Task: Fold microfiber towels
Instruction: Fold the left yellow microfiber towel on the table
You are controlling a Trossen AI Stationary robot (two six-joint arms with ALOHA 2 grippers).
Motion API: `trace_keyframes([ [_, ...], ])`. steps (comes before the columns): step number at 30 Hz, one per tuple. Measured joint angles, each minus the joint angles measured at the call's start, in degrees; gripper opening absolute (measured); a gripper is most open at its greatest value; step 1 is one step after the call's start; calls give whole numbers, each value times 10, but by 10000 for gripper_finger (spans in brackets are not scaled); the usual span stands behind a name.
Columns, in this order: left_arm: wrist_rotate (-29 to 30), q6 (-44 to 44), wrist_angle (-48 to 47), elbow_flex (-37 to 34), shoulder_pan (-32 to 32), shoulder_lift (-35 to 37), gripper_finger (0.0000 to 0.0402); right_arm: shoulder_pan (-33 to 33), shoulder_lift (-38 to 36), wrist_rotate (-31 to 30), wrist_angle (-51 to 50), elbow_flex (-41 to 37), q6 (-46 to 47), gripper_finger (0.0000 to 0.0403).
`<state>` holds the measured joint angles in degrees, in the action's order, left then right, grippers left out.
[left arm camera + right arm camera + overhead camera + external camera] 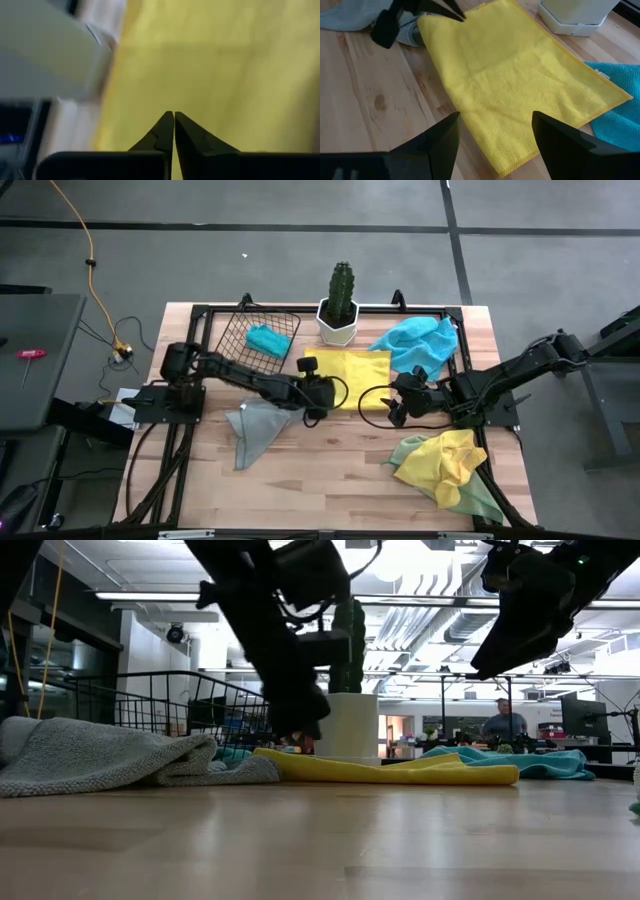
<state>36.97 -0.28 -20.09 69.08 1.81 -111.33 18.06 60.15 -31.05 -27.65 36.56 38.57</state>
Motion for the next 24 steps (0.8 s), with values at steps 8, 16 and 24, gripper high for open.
trace_keyframes([
  [8, -75, -83, -77, 0, -25, -4, 1, 0, 0, 0, 0, 0, 0, 238],
  [16, -127, -86, -55, 0, -76, -17, 0, 0, 0, 58, -3, 0, 21, 238],
  [24, -135, -101, -72, 0, -154, -17, 0, 4, 9, 116, -10, 0, 65, 238],
])
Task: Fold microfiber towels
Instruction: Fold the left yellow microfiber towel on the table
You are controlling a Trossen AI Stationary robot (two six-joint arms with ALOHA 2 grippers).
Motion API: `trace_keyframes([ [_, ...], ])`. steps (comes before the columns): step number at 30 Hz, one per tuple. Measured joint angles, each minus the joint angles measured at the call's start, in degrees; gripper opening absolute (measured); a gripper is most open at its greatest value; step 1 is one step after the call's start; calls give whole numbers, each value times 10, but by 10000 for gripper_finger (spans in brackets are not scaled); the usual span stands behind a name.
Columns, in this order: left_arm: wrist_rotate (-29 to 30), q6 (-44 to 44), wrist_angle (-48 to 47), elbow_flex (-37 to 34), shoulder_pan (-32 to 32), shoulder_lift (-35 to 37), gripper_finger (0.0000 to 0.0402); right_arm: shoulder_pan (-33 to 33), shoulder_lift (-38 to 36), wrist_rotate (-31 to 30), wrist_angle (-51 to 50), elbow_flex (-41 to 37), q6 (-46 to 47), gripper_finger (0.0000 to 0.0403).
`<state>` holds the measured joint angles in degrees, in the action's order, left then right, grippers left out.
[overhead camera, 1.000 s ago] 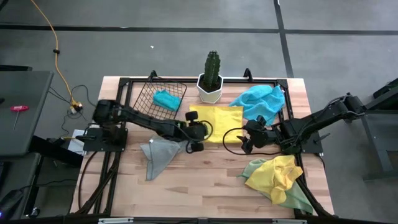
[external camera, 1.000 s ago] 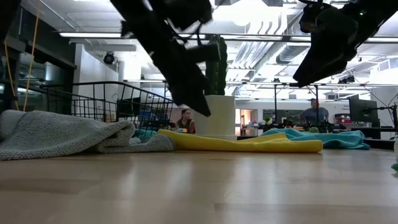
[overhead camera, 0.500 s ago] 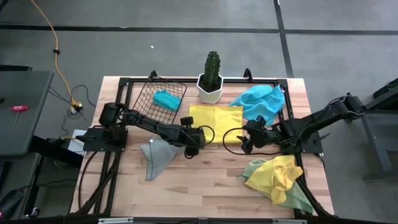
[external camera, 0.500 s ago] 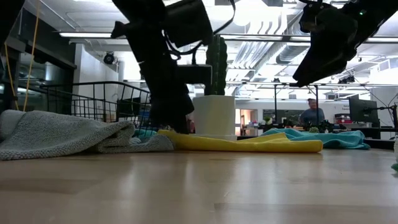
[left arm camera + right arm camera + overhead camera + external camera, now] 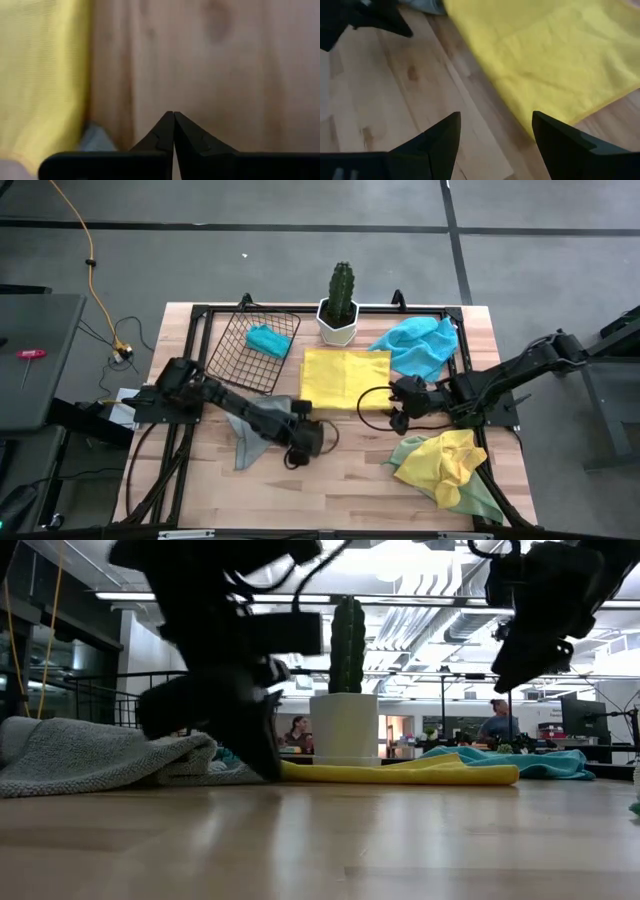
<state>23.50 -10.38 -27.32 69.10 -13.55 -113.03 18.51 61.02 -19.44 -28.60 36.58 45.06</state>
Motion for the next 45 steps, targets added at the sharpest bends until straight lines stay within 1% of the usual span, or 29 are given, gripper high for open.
trace_keyframes([
  [1, 19, 0, 1, 0, -9, 2, 0, 3, 5, 0, 4, 0, 0, 238],
  [3, 85, 2, 0, -1, -25, 16, 0, 6, 13, -1, 5, 0, 0, 238],
  [6, 169, 25, 2, 0, -26, 44, 0, 7, 21, -17, 6, 1, 1, 238],
  [8, 187, 32, 3, 0, -8, 46, 0, 7, 20, -26, 7, 1, 0, 238],
  [11, 179, 35, 4, 0, 31, 39, 0, 6, 20, -35, 6, 1, 0, 238],
  [14, 144, 35, 18, -1, 74, 12, 0, 6, 20, -40, 6, 1, 0, 238],
  [17, 130, 21, 29, 0, 108, -8, 0, 6, 20, -41, 6, 1, 0, 238],
  [19, 100, 14, 32, 0, 122, -14, 0, 6, 20, -40, 6, 1, 0, 238],
  [22, 59, 10, 44, -1, 119, -19, 0, 6, 20, -41, 6, 1, 0, 238],
  [27, 14, 31, 110, 0, 98, -24, 0, 7, 20, -40, 1, 1, 0, 238],
  [32, -27, 51, 184, 0, 81, -48, 0, 8, 20, -10, -3, 1, 10, 238],
  [35, -25, 52, 205, 1, 73, -61, 0, 14, 20, -5, -17, 1, 27, 238],
  [39, 16, 51, 189, 0, 57, -52, 0, 26, 20, -13, -20, 1, 35, 238],
  [40, 32, 54, 177, -2, 51, -42, 0, 29, 20, -18, -20, 1, 36, 238],
  [43, 95, 79, 181, 0, 40, -10, 0, 30, 20, -35, -20, 1, 36, 238],
  [45, 128, 76, 166, 2, 49, -1, 0, 29, 21, -52, -21, 1, 40, 238],
])
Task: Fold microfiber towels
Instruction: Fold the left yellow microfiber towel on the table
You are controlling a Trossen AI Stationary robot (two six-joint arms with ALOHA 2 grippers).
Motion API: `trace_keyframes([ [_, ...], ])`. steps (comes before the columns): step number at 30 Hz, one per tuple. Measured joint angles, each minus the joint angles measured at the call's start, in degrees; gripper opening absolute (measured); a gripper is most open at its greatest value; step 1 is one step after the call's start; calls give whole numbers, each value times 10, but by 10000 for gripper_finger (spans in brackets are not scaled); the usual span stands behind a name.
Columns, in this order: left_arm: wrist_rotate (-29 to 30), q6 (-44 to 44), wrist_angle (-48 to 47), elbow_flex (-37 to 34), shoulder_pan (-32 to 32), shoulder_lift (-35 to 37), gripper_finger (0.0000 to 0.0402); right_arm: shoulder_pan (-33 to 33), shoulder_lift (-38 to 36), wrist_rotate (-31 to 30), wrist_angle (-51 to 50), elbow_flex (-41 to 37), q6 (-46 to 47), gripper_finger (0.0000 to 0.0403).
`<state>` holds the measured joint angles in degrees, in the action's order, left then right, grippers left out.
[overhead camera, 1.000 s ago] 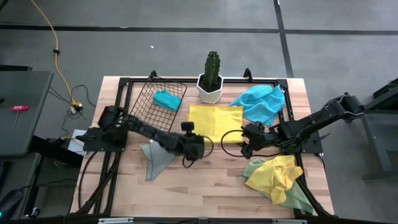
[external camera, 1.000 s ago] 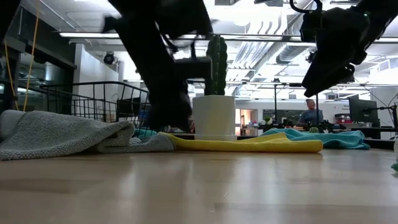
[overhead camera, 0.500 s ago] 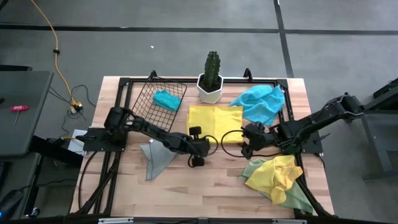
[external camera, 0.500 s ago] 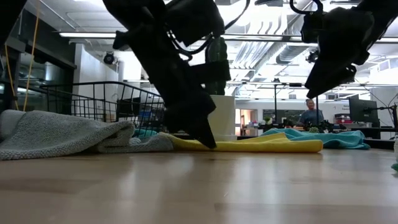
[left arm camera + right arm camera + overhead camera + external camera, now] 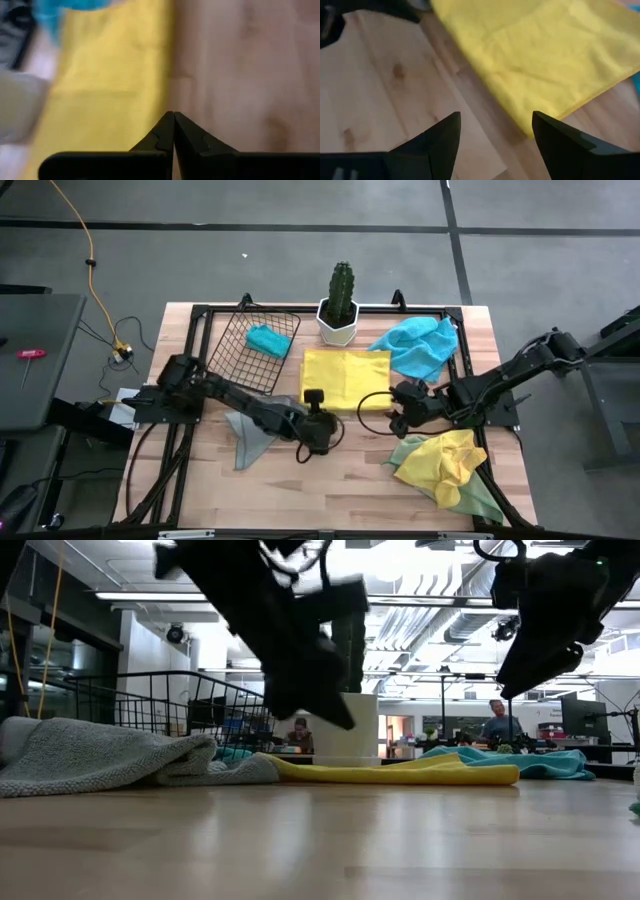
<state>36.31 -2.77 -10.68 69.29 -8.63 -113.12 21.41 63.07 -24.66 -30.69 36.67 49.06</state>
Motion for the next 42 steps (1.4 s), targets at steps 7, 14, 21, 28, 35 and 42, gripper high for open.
trace_keyframes([
  [7, -12, -77, -85, -2, 68, -29, 0, 0, 21, -65, 11, 0, 8, 238],
  [14, -37, -76, -56, -1, 83, -53, 0, -5, 140, -102, 46, 0, 30, 238],
  [21, -42, -76, -55, -1, 68, -53, 0, -19, 245, -146, 71, 0, 62, 166],
  [28, -46, -84, -55, -1, 52, -53, 0, -9, 278, -128, 67, 0, 93, 15],
  [35, -76, -101, -16, -2, 26, -54, 0, 58, 304, -101, 60, 2, 181, 4],
  [42, -118, -116, 34, -2, -18, -56, 0, 138, 299, -81, 48, 2, 298, 3],
])
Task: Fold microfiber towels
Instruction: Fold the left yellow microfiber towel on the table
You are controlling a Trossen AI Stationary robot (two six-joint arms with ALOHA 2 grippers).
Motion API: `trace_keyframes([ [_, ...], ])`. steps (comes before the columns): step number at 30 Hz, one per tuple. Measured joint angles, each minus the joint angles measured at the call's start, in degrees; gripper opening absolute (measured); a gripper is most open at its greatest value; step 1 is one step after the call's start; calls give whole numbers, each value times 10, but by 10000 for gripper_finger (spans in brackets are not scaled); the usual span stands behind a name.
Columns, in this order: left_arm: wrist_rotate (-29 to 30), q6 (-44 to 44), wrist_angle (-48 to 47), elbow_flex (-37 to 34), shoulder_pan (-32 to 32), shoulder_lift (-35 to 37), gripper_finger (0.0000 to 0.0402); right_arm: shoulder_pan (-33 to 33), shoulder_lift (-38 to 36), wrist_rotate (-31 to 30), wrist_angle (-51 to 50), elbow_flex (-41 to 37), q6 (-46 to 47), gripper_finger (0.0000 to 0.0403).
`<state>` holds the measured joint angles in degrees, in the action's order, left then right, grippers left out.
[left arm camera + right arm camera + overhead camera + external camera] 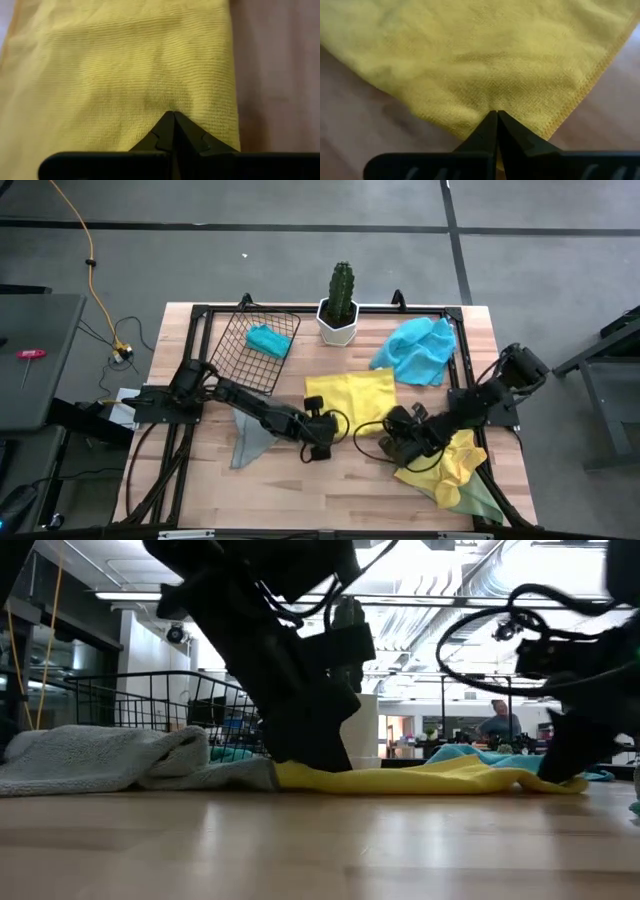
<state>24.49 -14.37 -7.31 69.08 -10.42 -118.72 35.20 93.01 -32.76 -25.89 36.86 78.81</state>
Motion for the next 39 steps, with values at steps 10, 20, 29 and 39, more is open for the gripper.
trace_keyframes([
  [10, 37, 57, -13, 21, -58, 57, 0, 23, -17, 6, -9, -1, 23, 1],
  [20, 103, -81, -211, -74, -92, 152, 0, 24, -44, 12, -43, -3, 19, 0],
  [29, 106, -312, -212, -229, -124, 167, 0, 23, -44, -2, -45, -3, 18, 0],
  [39, 83, -493, -481, -237, -179, 241, 0, 16, -45, 5, -42, -3, 22, 0],
])
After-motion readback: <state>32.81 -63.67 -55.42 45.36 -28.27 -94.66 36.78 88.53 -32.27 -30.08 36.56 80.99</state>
